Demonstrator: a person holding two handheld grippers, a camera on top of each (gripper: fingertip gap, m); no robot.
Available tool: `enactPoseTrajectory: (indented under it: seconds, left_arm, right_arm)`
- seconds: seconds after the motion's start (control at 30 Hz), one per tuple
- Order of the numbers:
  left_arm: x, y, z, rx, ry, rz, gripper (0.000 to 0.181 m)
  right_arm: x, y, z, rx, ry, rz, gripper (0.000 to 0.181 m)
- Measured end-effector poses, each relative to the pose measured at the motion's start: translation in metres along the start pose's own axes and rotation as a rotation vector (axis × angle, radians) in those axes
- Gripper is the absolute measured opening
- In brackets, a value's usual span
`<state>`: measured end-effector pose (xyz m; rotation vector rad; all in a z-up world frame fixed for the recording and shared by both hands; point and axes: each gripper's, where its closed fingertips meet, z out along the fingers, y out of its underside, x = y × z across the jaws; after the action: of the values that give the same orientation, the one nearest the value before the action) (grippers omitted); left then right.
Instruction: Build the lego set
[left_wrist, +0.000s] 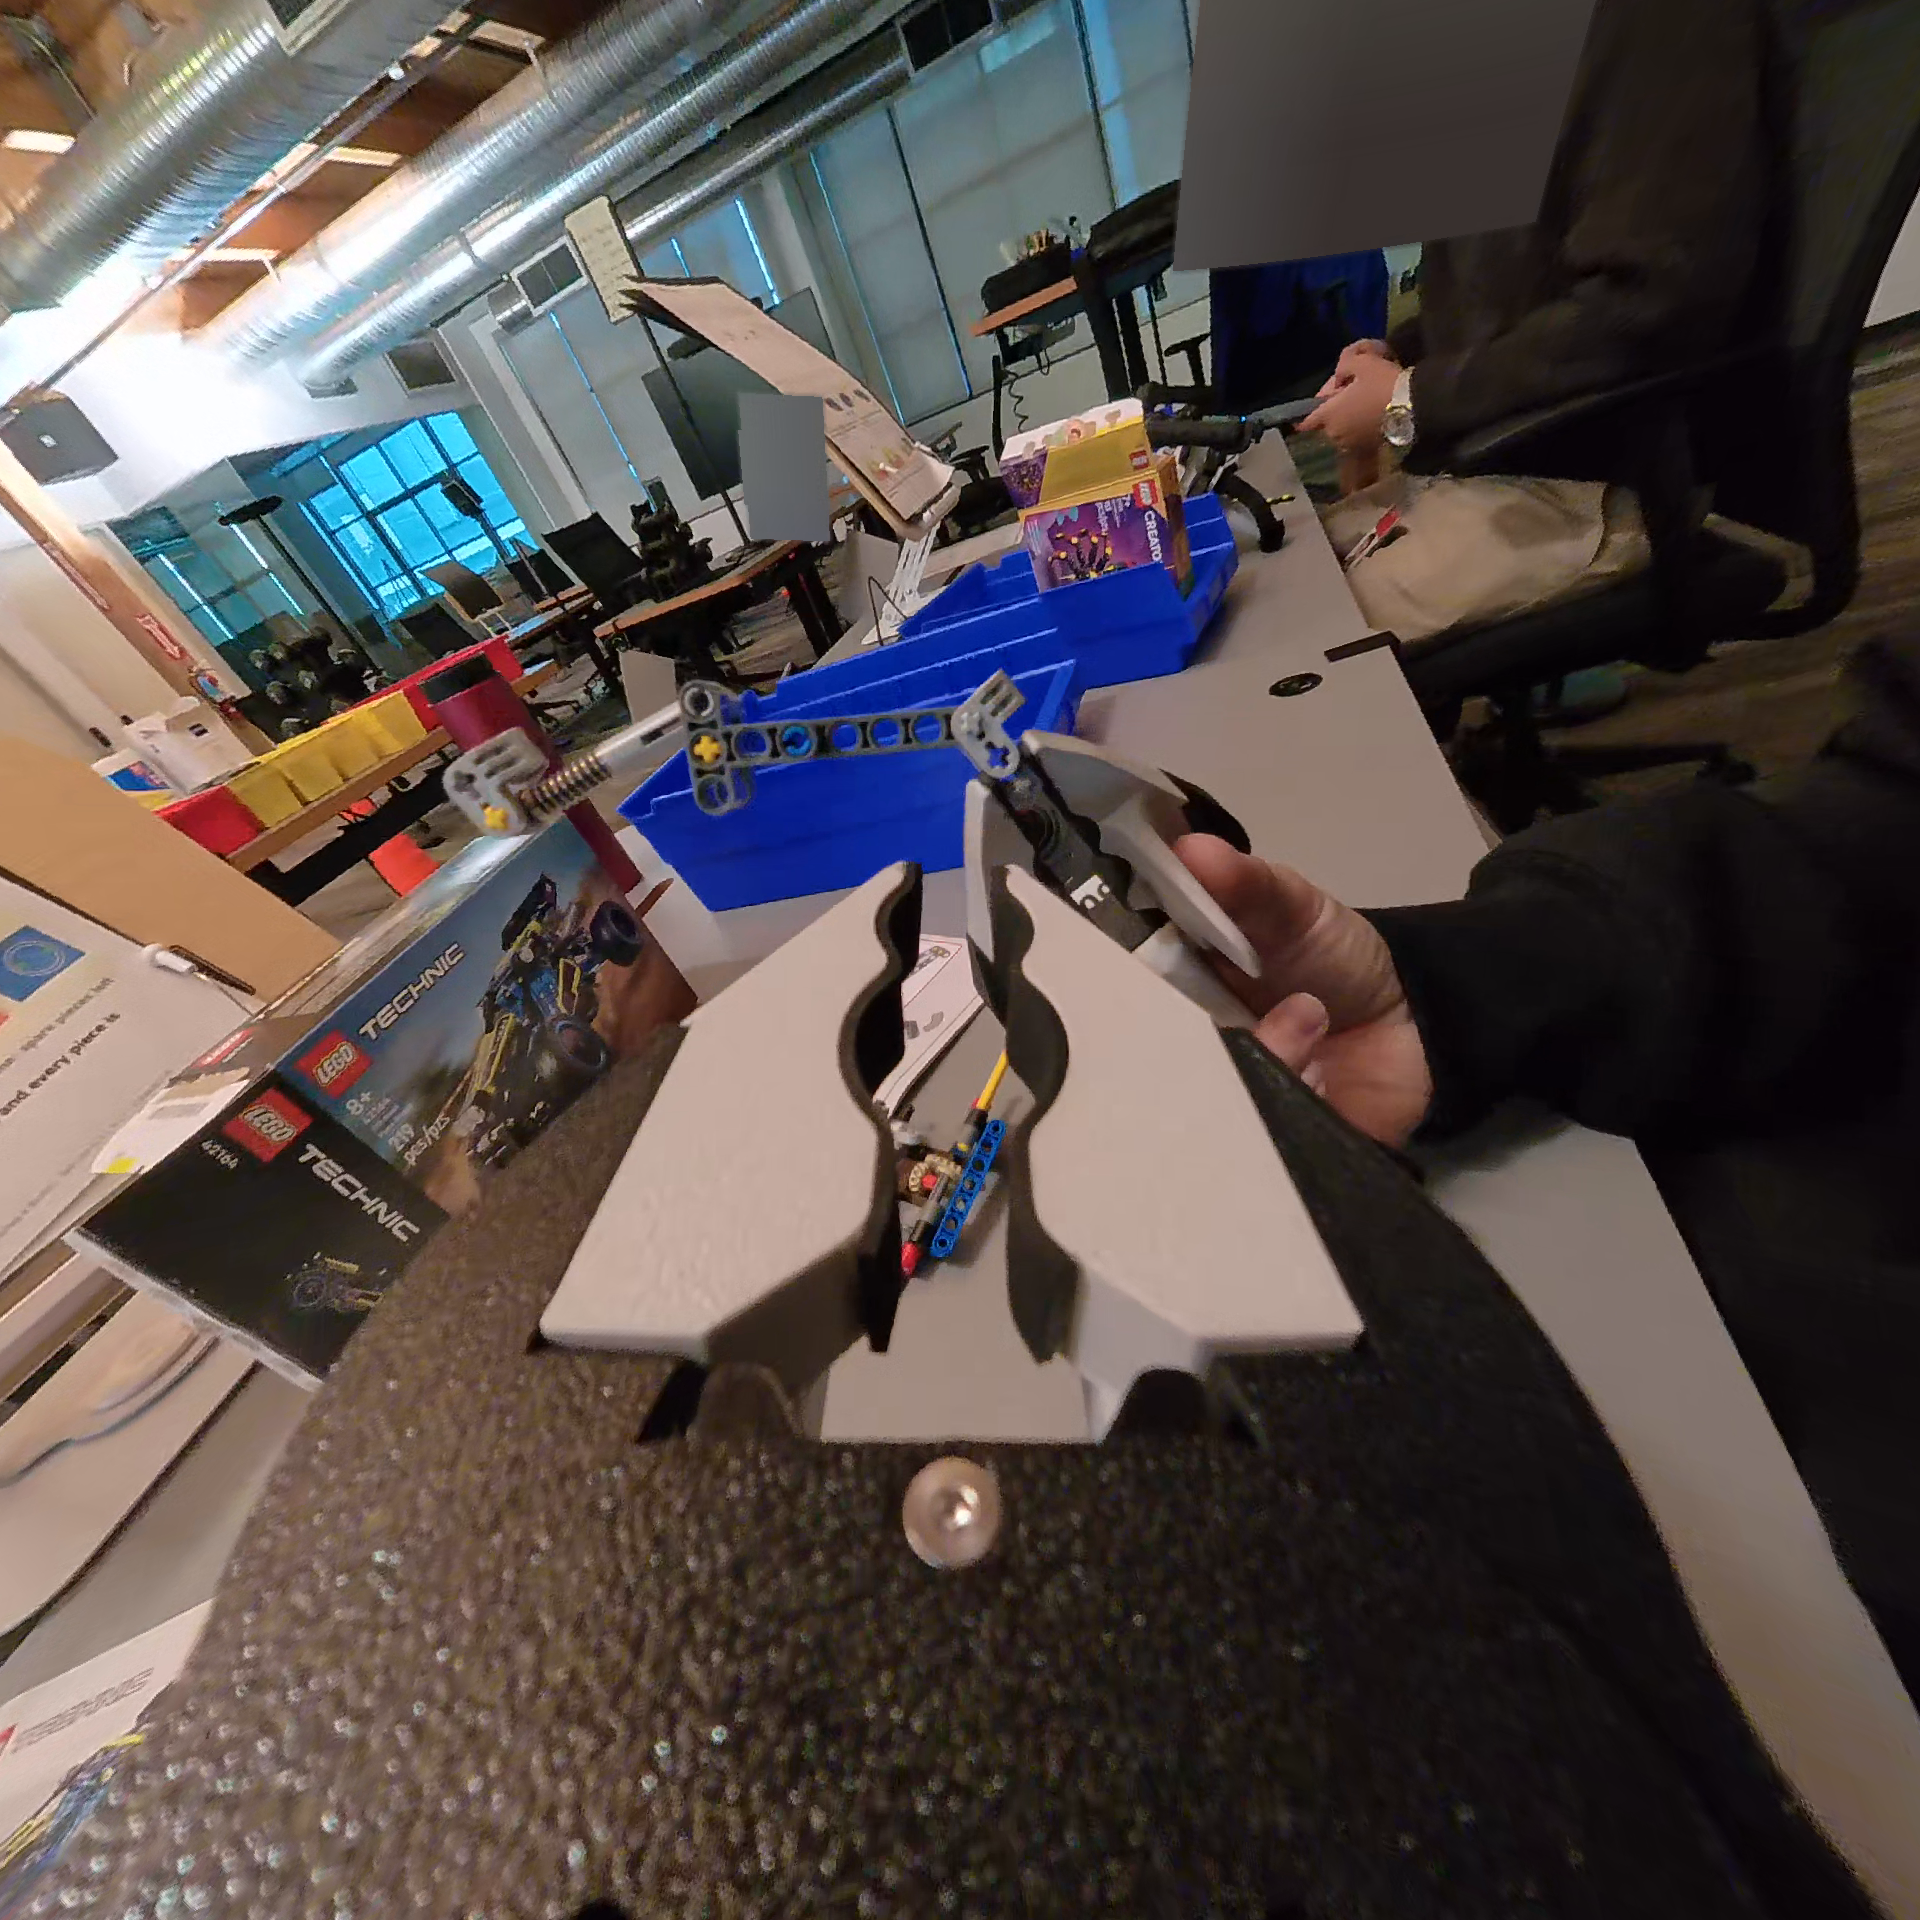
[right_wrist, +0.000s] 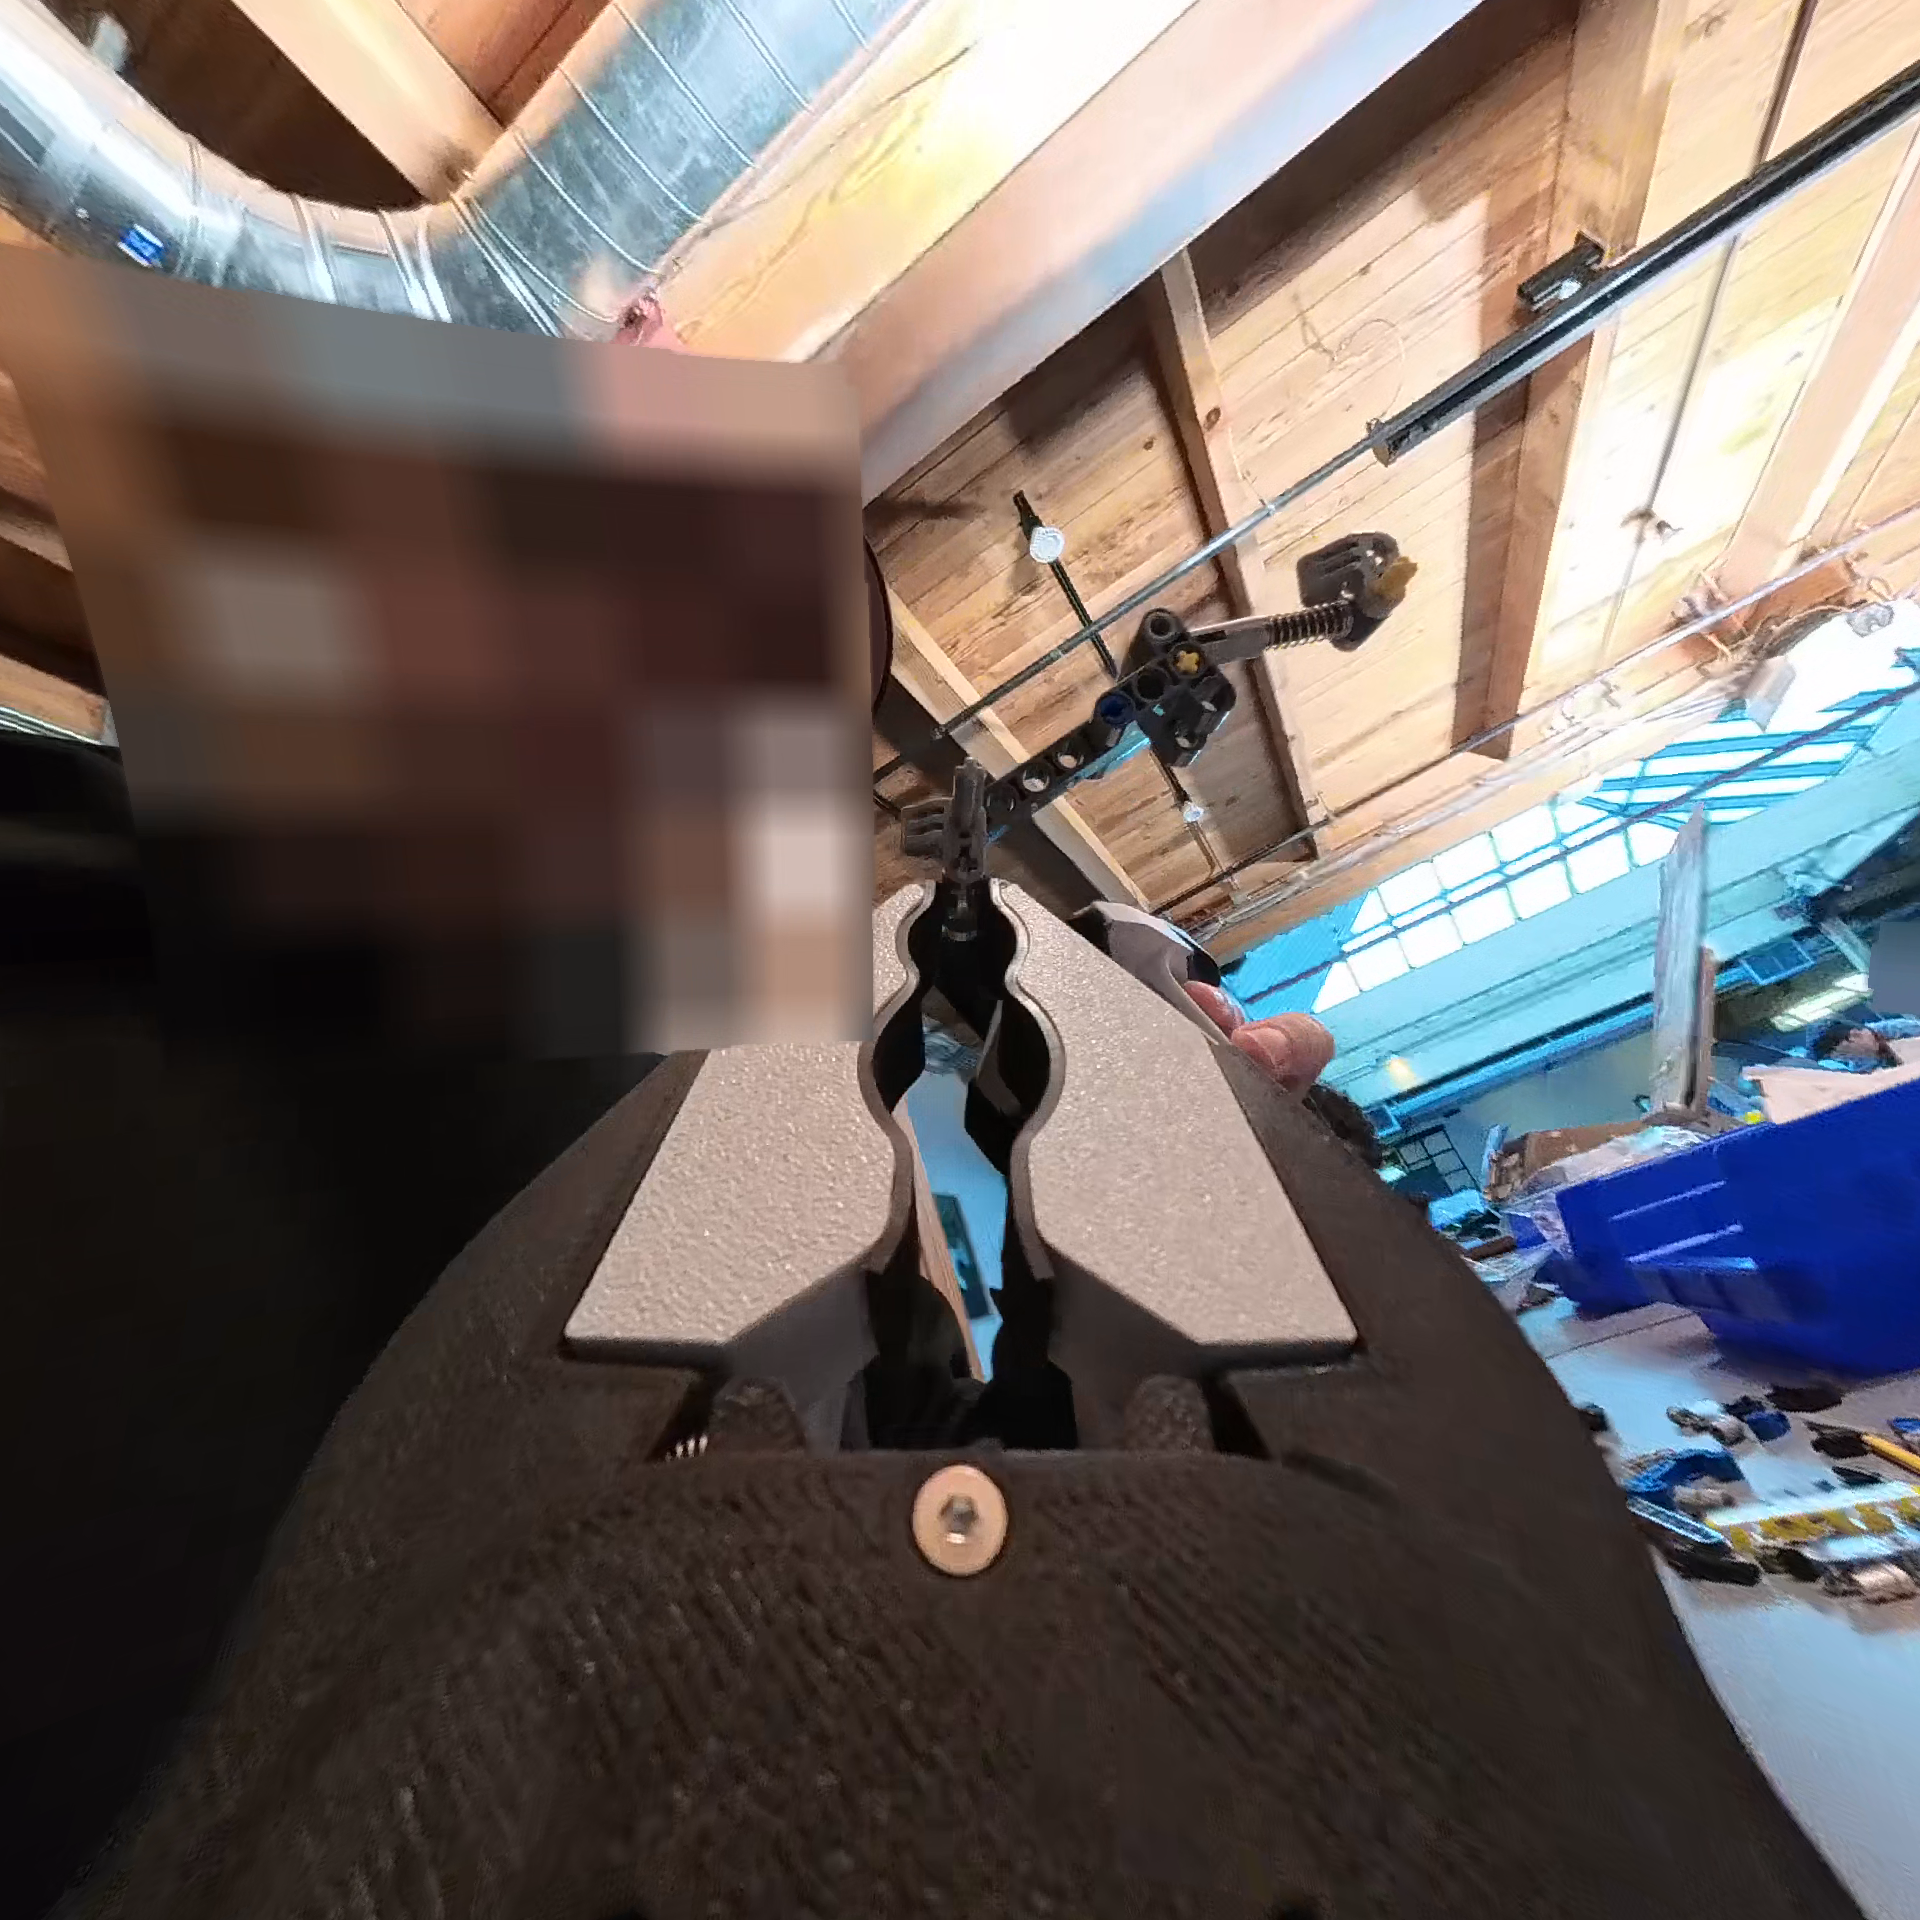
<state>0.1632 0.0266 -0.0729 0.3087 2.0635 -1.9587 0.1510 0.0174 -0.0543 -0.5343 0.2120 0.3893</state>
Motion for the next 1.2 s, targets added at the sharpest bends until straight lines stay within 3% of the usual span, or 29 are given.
enactPoseTrajectory:
  seconds: [0.17,0.27,0.33,0.43,0.5,0.53,0.6,0.77,0.97,1.2]
  left_arm:
    - [-0.001,0.011,-0.001,-0.045,-0.003,-0.011,0.011]
    - [-0.010,0.024,-0.013,-0.110,-0.043,-0.023,0.014]
    - [-0.016,0.034,-0.026,-0.154,-0.070,-0.072,0.014]
    - [-0.017,0.045,-0.043,-0.204,-0.072,-0.164,0.012]
    - [-0.016,0.060,-0.045,-0.274,-0.095,-0.226,0.011]
    - [-0.016,0.069,-0.042,-0.299,-0.111,-0.282,0.022]
    - [-0.013,0.079,-0.033,-0.274,-0.116,-0.433,0.048]
    - [-0.014,0.082,-0.022,-0.142,-0.057,-0.802,0.059]
    - [-0.003,0.070,-0.013,-0.125,0.038,-0.886,0.058]
    - [-0.005,0.065,-0.009,-0.097,0.054,-0.888,0.038]
  right_arm:
    - [0.003,0.004,0.000,-0.042,0.039,-0.059,0.005]
    - [0.015,0.009,-0.002,-0.151,0.187,-0.223,0.005]
    - [0.042,0.015,-0.012,-0.337,0.435,-0.408,0.005]
    - [0.083,0.014,-0.051,-0.776,0.860,-0.831,0.005]
    - [0.095,0.010,-0.069,-0.985,1.015,-1.050,0.005]
    - [0.099,0.010,-0.071,-1.015,1.044,-1.137,0.005]
    - [0.105,0.019,-0.071,-1.051,1.049,-1.247,0.006]
    - [0.096,0.030,-0.052,-1.112,0.952,-1.547,0.005]
    - [0.091,0.027,-0.049,-1.128,0.940,-1.688,0.004]
    - [0.087,0.034,-0.043,-1.105,0.863,-1.715,0.005]
